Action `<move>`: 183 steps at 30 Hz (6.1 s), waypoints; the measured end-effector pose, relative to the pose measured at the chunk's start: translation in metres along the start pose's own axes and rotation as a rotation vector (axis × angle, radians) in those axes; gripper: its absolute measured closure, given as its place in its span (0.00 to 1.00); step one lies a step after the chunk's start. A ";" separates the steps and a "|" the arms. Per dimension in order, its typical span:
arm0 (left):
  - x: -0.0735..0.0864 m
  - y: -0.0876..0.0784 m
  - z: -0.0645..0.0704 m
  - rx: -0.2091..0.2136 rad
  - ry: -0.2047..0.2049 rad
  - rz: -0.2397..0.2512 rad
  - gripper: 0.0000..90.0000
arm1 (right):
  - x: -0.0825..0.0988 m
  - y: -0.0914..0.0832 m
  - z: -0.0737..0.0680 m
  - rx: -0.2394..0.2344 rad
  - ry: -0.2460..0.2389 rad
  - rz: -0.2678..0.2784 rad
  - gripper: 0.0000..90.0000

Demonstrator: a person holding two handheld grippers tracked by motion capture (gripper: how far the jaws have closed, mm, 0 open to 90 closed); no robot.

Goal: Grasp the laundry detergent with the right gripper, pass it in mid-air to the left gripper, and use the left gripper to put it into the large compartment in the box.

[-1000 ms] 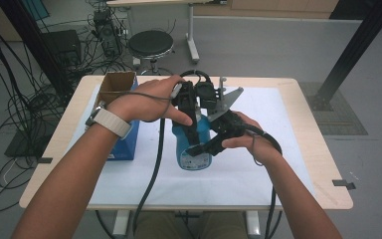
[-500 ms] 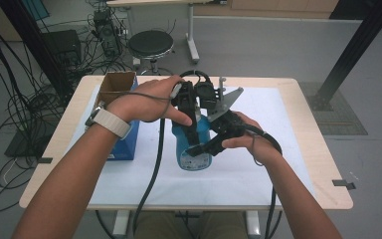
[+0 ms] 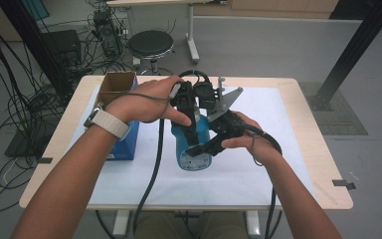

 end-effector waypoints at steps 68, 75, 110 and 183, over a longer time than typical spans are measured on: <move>0.015 -0.007 -0.001 -0.040 -0.085 -0.027 0.41 | 0.070 -0.066 0.002 0.210 0.044 -0.387 0.05; 0.019 -0.013 -0.002 -0.061 -0.123 -0.029 0.41 | 0.078 -0.079 0.005 0.230 0.063 -0.437 0.05; 0.039 -0.054 -0.023 -0.179 -0.510 -0.019 0.41 | 0.102 -0.098 0.014 0.248 0.131 -0.578 0.07; 0.159 -0.152 -0.060 -0.250 -1.341 0.053 0.42 | 0.112 -0.116 0.030 0.296 0.131 -0.602 0.07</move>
Point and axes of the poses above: each handheld gripper's, and its own axes: y roughly forward along the jaws, x roughly out of its underside, z roughly to its right, the point moved 4 cm from there along y, roughly forward along the jaws, and after that the axes turned 4 degrees about -z, right-handed, at the moved point
